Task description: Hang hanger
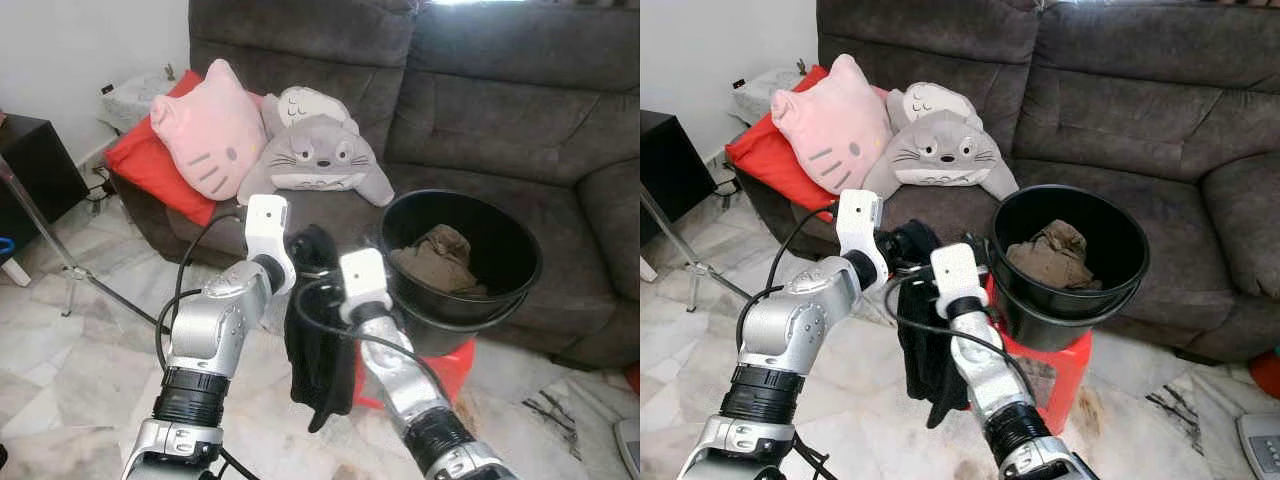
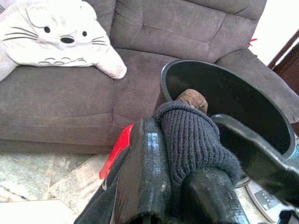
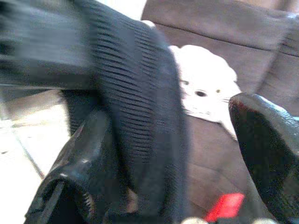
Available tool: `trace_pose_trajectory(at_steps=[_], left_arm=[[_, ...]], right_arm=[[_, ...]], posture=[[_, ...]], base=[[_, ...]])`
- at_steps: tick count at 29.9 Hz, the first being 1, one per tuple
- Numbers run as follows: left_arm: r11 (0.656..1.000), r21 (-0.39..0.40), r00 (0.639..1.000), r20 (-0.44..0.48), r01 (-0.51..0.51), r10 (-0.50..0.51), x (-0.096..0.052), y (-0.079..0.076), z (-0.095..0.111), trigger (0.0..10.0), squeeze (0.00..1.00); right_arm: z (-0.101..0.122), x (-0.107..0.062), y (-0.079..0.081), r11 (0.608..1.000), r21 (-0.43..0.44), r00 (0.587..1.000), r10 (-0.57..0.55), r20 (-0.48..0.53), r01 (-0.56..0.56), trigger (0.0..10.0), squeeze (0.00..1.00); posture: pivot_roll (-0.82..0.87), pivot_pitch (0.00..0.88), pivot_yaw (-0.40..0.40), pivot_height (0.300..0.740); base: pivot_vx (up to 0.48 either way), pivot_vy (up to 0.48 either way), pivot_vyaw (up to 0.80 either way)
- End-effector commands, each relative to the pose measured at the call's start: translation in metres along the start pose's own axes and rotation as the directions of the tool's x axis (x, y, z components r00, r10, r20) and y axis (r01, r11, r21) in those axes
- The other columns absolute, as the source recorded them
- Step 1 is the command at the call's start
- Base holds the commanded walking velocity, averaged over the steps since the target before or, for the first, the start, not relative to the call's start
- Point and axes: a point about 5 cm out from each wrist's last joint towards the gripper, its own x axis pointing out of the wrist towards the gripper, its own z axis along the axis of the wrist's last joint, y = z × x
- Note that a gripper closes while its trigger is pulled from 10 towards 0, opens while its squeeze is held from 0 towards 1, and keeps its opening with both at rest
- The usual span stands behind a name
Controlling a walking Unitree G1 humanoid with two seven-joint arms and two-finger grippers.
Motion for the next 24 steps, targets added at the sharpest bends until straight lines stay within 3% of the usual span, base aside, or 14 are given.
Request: trace_pose_trajectory(at_steps=[1, 4, 11, 19, 20, 21, 22, 24], left_arm=[[1.000, 0.011, 0.999, 0.049, 0.018, -0.019, 0.000, -0.003, 0.011, 0.0, 0.00], [1.000, 0.012, 0.999, 0.049, 0.020, -0.021, 0.000, -0.003, 0.011, 0.0, 0.00], [1.000, 0.012, 0.999, 0.044, 0.021, -0.022, -0.001, -0.003, 0.010, 0.0, 0.00], [1.000, 0.012, 0.999, 0.045, 0.025, -0.025, -0.001, -0.004, 0.010, 0.0, 0.00], [1.000, 0.012, 0.999, 0.046, 0.025, -0.025, -0.001, -0.004, 0.011, 0.0, 0.00], [1.000, 0.013, 0.999, 0.047, 0.025, -0.026, -0.001, -0.004, 0.011, 0.0, 0.00], [1.000, 0.013, 0.999, 0.047, 0.024, -0.025, -0.001, -0.004, 0.011, 0.0, 0.00], [1.000, 0.014, 0.999, 0.047, 0.023, -0.024, -0.001, -0.003, 0.011, 0.0, 0.00]], right_arm=[[0.002, 0.000, 0.007, 0.999, 0.005, 0.999, 0.051, 0.013, -0.051, 10.0, 0.00], [0.002, 0.001, 0.008, 0.998, -0.020, 0.998, 0.060, 0.017, -0.060, 10.0, 0.00], [-0.002, 0.003, -0.014, 0.995, -0.058, 0.997, -0.078, -0.017, 0.077, 10.0, 0.00], [-0.004, 0.004, -0.021, 0.991, -0.069, 0.993, -0.116, -0.021, 0.114, 10.0, 0.00], [-0.004, 0.004, -0.021, 0.991, -0.071, 0.993, -0.115, -0.026, 0.112, 7.3, 0.00], [-0.005, 0.004, -0.020, 0.991, -0.071, 0.993, -0.113, -0.029, 0.111, 7.3, 0.00], [-0.005, 0.004, -0.020, 0.992, -0.067, 0.994, -0.110, -0.030, 0.108, 0.0, 0.00], [-0.004, 0.004, -0.020, 0.992, -0.071, 0.994, -0.109, -0.025, 0.107, 0.0, 0.00]], posture=[[-0.02, 0.000, 0.017, 0.740], [-0.01, 0.000, 0.017, 0.740], [-0.01, 0.000, 0.019, 0.740], [-0.02, 0.000, 0.019, 0.740], [-0.01, 0.000, 0.016, 0.740], [-0.01, 0.000, 0.016, 0.740], [-0.01, 0.000, 0.016, 0.740], [-0.01, 0.000, 0.016, 0.740]], base=[[0.000, 0.000, 0.00], [0.000, 0.000, 0.00], [0.000, 0.000, 0.00], [0.000, 0.000, 0.00], [0.000, 0.000, 0.00], [0.000, 0.000, 0.00], [0.000, 0.000, 0.00], [0.000, 0.000, 0.00]])
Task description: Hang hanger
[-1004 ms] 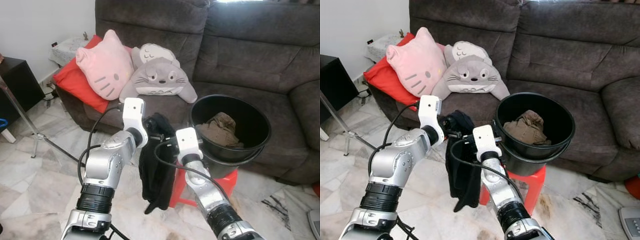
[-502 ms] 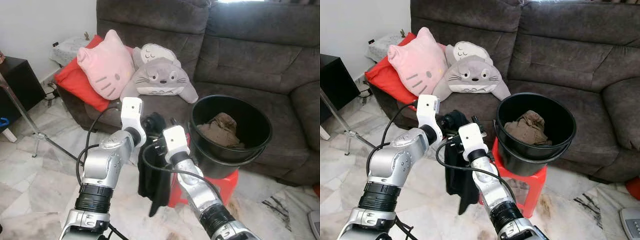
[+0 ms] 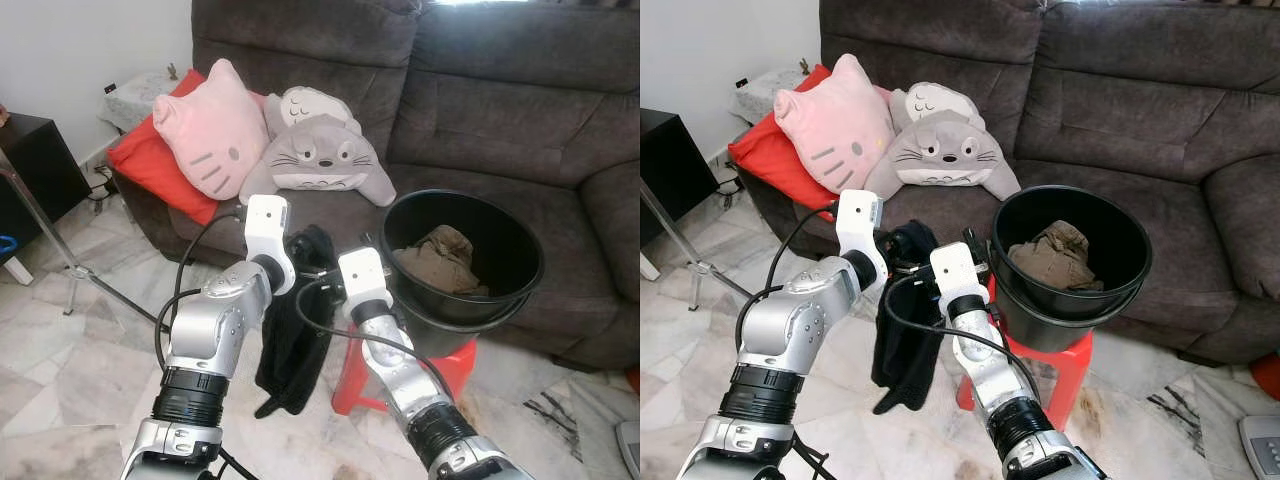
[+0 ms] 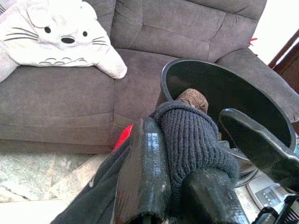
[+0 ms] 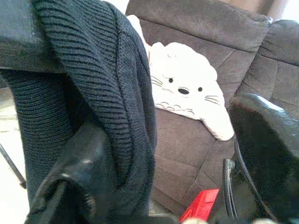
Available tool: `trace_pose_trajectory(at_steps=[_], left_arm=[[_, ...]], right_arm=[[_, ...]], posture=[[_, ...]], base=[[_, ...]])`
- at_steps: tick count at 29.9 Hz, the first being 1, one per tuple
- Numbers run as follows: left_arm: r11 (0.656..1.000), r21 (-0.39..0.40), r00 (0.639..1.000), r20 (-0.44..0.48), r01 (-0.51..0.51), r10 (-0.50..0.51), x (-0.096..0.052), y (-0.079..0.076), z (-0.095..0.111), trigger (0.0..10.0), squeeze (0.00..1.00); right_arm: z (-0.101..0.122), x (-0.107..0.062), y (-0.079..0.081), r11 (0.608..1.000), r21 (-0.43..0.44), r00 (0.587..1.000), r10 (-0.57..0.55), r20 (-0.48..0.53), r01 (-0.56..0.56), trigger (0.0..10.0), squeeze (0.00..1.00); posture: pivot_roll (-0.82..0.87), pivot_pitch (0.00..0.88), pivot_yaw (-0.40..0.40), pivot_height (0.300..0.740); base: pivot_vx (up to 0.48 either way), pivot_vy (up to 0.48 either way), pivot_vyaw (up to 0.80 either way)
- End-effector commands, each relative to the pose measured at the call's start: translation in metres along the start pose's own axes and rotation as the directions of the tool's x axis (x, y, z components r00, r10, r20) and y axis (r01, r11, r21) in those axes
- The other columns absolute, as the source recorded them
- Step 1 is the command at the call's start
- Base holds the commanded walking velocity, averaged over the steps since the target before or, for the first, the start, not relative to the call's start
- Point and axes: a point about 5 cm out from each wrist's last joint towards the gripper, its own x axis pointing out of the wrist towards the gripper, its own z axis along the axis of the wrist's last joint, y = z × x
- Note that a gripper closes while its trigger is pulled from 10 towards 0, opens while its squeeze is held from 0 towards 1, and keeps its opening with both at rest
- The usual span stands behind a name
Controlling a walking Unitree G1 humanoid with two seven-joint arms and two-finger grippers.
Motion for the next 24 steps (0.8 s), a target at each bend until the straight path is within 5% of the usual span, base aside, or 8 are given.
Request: trace_pose_trajectory(at_steps=[1, 24], left_arm=[[1.000, 0.010, 0.999, 0.048, 0.021, -0.022, -0.0018, -0.0029, 0.0112, 0.0, 0.00], [1.000, 0.009, 0.998, 0.052, 0.027, -0.027, -0.0017, -0.0043, 0.0119, 0.0, 0.00]], right_arm=[[0.0018, 0.0034, -0.0030, 1.000, 0.008, 1.000, -0.018, -0.004, 0.018, 0.0, 0.00], [0.0025, 0.0035, 0.0020, 0.998, 0.035, 0.999, 0.052, 0.015, -0.052, 0.0, 0.00]], posture=[[-0.01, 0.000, 0.014, 0.740], [-0.01, 0.000, 0.012, 0.740]], base=[[0.000, 0.000, 0.00], [0.000, 0.000, 0.00]])
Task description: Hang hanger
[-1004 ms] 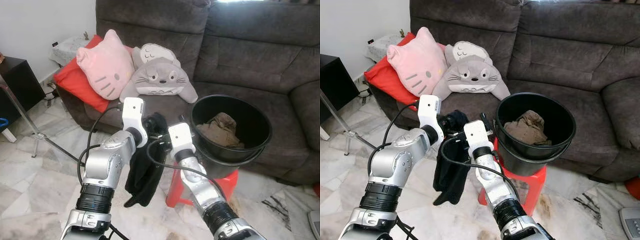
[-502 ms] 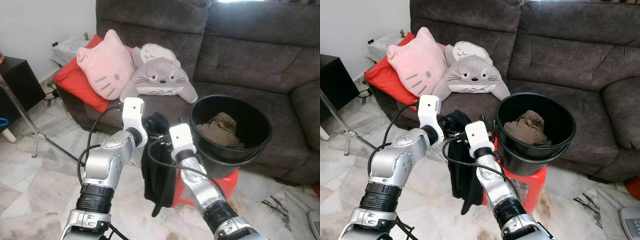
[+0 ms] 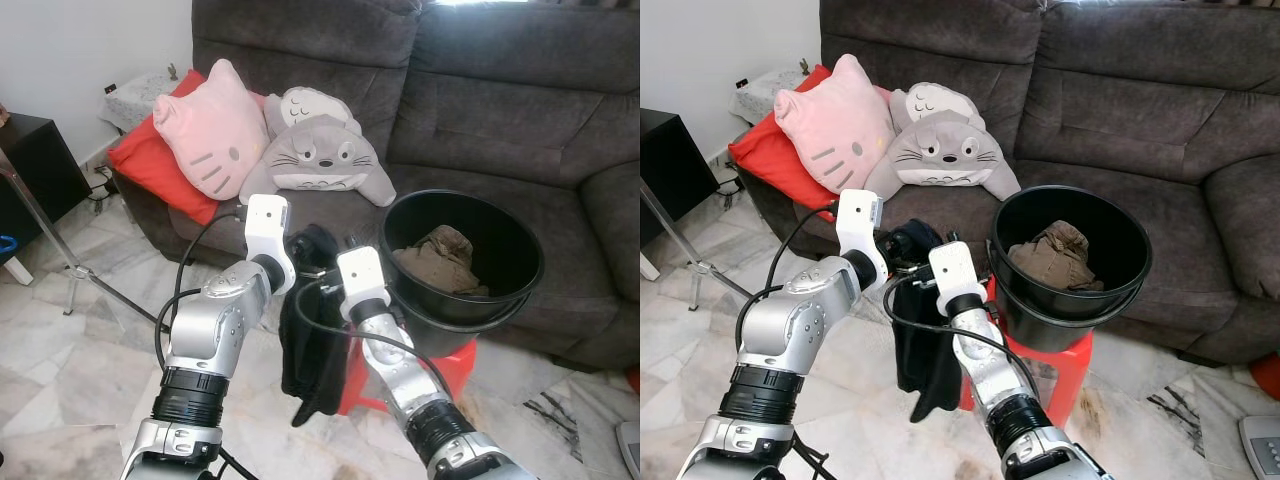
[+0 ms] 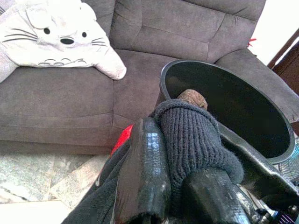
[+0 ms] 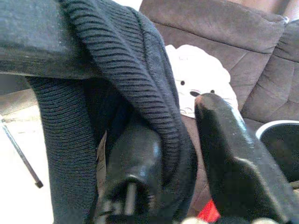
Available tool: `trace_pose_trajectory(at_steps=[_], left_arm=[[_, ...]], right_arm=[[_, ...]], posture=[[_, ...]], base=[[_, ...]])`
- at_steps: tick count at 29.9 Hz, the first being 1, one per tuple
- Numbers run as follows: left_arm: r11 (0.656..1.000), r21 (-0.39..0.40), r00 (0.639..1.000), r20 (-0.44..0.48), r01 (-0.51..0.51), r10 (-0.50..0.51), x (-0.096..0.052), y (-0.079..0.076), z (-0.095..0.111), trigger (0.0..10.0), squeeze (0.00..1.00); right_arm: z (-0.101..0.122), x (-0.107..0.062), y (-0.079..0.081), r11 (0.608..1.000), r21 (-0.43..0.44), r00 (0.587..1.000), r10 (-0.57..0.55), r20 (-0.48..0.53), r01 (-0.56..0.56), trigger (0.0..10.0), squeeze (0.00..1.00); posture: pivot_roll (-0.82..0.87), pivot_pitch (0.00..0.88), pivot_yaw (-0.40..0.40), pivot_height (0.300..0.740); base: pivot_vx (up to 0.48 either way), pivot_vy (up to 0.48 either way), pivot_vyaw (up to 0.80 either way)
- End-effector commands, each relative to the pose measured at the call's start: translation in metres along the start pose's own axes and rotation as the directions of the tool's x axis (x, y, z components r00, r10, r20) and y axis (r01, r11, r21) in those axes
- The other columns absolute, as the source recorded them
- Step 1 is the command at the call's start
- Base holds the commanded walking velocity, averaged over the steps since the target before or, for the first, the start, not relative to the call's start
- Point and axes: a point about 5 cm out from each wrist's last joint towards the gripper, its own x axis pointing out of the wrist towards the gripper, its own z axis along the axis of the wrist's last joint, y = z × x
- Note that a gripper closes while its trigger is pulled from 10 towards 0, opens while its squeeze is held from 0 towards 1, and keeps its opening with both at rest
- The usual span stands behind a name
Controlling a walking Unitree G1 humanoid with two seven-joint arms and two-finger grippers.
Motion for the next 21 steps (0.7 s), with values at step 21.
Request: trace_pose_trajectory(at_steps=[21], left_arm=[[1.000, 0.011, 0.999, 0.038, 0.021, -0.022, -0.0033, -0.0025, 0.0077, 0.0, 0.00]], right_arm=[[-0.0005, 0.0018, 0.0028, 0.999, 0.033, 0.999, 0.033, -0.017, -0.033, 0.0, 0.00]], posture=[[-0.01, 0.000, 0.011, 0.740]], base=[[0.000, 0.000, 0.00]])
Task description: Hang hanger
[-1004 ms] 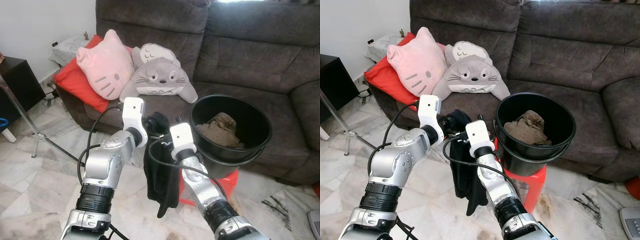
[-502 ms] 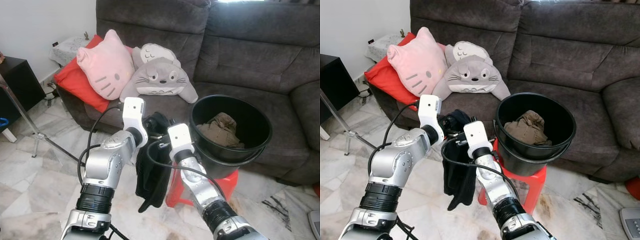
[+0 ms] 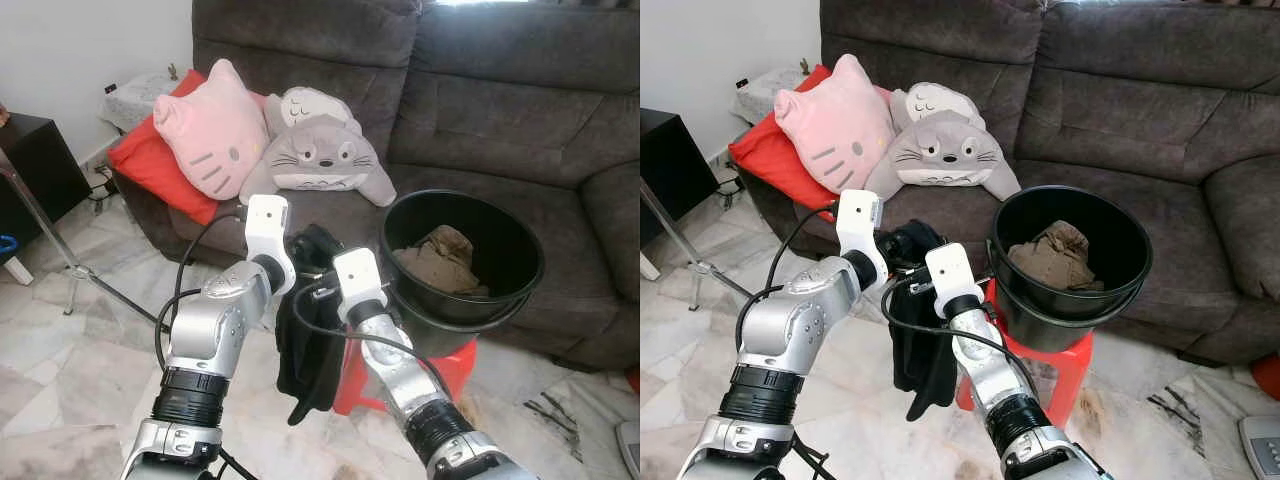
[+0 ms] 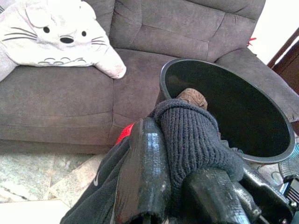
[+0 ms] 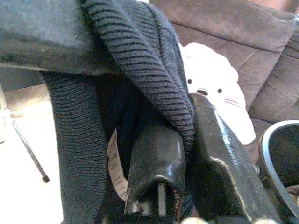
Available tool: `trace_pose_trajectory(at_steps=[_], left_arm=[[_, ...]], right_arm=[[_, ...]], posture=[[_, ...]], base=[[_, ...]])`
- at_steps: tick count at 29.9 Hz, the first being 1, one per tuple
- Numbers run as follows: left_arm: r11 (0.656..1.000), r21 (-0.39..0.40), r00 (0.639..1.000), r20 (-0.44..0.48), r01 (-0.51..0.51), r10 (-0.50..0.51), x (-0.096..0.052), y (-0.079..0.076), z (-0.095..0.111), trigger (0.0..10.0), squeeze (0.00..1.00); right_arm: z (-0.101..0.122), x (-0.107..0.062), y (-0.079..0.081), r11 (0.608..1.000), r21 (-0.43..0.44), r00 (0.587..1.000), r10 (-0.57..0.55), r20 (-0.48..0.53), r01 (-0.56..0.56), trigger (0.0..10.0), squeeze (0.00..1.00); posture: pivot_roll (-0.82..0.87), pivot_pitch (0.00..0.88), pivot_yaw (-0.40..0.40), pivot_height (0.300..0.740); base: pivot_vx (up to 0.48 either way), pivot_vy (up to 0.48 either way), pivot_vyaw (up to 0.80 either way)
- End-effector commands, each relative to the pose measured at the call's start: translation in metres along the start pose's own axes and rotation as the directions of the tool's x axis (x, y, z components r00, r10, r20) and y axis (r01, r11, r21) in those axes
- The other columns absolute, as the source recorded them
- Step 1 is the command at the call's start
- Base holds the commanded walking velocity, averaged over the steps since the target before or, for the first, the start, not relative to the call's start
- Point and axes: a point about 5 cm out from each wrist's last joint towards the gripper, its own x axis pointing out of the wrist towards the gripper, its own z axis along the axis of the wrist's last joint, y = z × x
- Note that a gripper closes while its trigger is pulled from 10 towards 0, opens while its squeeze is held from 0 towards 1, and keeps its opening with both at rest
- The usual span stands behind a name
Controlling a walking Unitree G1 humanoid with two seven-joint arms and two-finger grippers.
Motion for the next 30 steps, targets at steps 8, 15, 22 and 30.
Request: trace_pose_trajectory(at_steps=[8, 15, 22, 30], left_arm=[[0.987, 0.162, 1.000, -0.017, -0.013, 0.016, -0.007, 0.004, -0.004, 0.0, 0.00], [0.950, 0.310, 0.996, -0.076, -0.028, 0.054, -0.009, 0.009, -0.022, 0.3, 0.00], [0.908, 0.417, 0.988, -0.120, -0.039, 0.098, -0.011, 0.016, -0.042, 10.0, 0.00], [0.916, 0.401, 0.989, -0.119, -0.032, 0.087, -0.011, 0.017, -0.052, 10.0, 0.00]], right_arm=[[0.000, 0.005, -0.009, 1.000, 0.007, 0.999, 0.002, -0.044, -0.002, 0.0, 0.00], [-0.009, 0.005, -0.017, 1.000, 0.004, 0.989, 0.025, -0.144, -0.025, 0.0, 0.00], [-0.030, -0.006, -0.012, 0.970, 0.083, 0.908, 0.243, -0.340, -0.228, 0.0, 0.00], [-0.040, -0.017, -0.015, 0.951, 0.081, 0.857, 0.303, -0.416, -0.298, 0.0, 0.00]], posture=[[-0.01, 0.000, 0.006, 0.740], [-0.01, 0.000, 0.000, 0.740], [-0.01, 0.000, -0.004, 0.740], [-0.02, 0.000, -0.006, 0.740]], base=[[0.000, 0.000, 0.00], [0.000, 0.000, 0.00], [0.000, 0.000, 0.00], [0.000, 0.000, 0.00]])
